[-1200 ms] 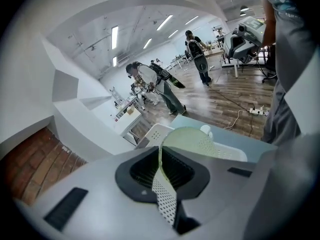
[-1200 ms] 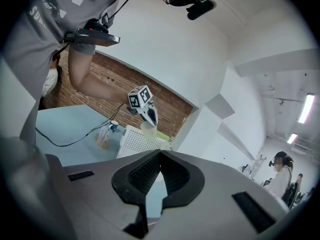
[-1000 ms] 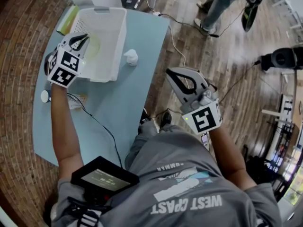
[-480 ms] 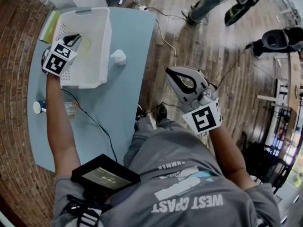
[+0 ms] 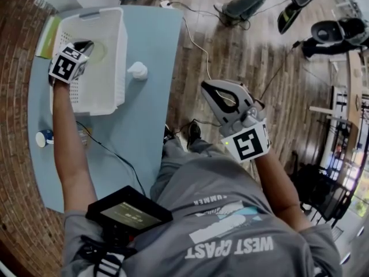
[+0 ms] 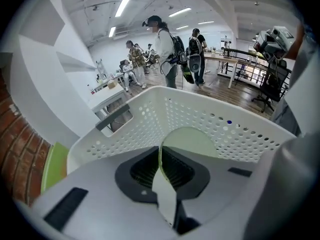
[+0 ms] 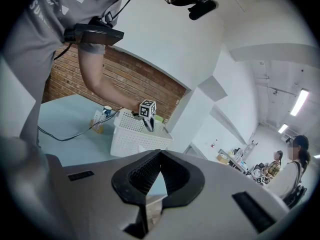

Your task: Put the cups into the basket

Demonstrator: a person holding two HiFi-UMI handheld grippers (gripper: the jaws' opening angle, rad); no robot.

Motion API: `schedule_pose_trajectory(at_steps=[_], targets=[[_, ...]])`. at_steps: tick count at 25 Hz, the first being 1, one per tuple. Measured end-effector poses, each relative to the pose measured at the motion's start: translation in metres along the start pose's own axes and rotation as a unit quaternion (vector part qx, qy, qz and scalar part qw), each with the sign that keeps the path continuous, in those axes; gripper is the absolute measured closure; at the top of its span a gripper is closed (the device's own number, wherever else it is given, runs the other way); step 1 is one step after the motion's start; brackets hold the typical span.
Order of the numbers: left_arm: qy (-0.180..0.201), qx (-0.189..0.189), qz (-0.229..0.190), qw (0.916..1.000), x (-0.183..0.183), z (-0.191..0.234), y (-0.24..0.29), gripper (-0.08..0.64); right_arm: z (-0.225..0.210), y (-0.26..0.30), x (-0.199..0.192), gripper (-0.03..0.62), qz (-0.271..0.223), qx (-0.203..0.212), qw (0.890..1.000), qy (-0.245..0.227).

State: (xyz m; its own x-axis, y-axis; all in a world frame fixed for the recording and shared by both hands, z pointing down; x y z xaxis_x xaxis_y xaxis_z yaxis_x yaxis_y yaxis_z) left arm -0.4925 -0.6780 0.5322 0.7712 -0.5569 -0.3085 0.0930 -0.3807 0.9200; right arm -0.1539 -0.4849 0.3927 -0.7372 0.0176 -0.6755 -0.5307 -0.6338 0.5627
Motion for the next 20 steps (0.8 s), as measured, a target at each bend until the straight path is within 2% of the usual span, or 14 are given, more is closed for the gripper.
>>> schedule_pose_trajectory(at_steps=[12, 20], targets=[[-0.038, -0.067, 0.042, 0.9962, -0.014, 0.005, 0.057, 0.538, -0.009, 0.015, -0.005, 0.586, 0.016, 0.006, 1.0, 0.0], [-0.057, -0.085, 0.065, 0.9926, -0.025, 0.008, 0.081, 0.538, -0.014, 0.017, -0.016, 0.586, 0.029, 0.004, 1.0, 0.008]])
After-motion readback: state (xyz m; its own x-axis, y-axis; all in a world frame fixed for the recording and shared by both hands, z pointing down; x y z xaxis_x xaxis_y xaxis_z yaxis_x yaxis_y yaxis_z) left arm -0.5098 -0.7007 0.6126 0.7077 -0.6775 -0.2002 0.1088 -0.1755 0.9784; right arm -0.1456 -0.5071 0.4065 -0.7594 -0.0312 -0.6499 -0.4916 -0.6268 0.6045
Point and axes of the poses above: the fingertips, and each gripper's own axes: y forward along the fingers, z to its left, x out of its top, the point moved 3 cm from there along -y, backward along the fingers, and after that the axes turned 14 degrees about z, right-handed, at the moved point
